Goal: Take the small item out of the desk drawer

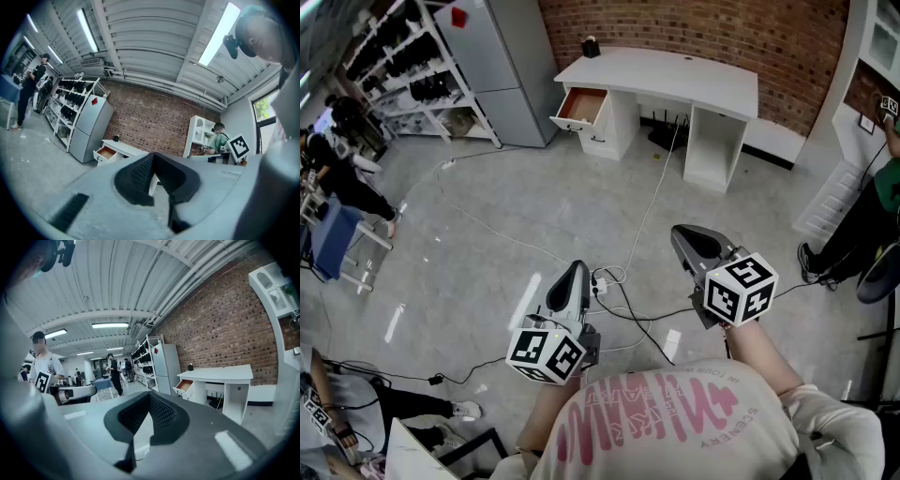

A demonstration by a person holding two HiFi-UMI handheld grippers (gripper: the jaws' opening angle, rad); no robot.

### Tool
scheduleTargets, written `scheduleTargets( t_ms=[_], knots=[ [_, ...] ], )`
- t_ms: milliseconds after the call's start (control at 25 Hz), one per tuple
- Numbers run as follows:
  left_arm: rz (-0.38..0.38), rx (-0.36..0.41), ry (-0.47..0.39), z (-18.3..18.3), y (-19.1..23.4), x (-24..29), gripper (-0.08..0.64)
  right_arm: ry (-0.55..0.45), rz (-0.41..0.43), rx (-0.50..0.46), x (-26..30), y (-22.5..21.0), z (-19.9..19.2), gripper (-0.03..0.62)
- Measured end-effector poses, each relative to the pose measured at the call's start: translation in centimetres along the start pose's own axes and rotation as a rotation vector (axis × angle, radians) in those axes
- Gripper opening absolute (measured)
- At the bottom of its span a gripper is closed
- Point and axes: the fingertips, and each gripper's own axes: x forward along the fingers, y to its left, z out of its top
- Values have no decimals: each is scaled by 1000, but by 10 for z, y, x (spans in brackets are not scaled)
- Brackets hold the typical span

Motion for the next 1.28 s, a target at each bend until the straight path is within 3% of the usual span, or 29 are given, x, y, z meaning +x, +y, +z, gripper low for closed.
scheduleTargets(
  t_ms=[600,960,1280],
  knots=[
    [11,9,-31,18,32,-9,5,-5,-17,23,25,12,2,12],
    [8,41,-102,52,69,-18,5,-77,-4,190,52,24,16,12],
    [17,-21,-58,14,94,-25,3,13,-16,177,63,31,-32,12]
  ],
)
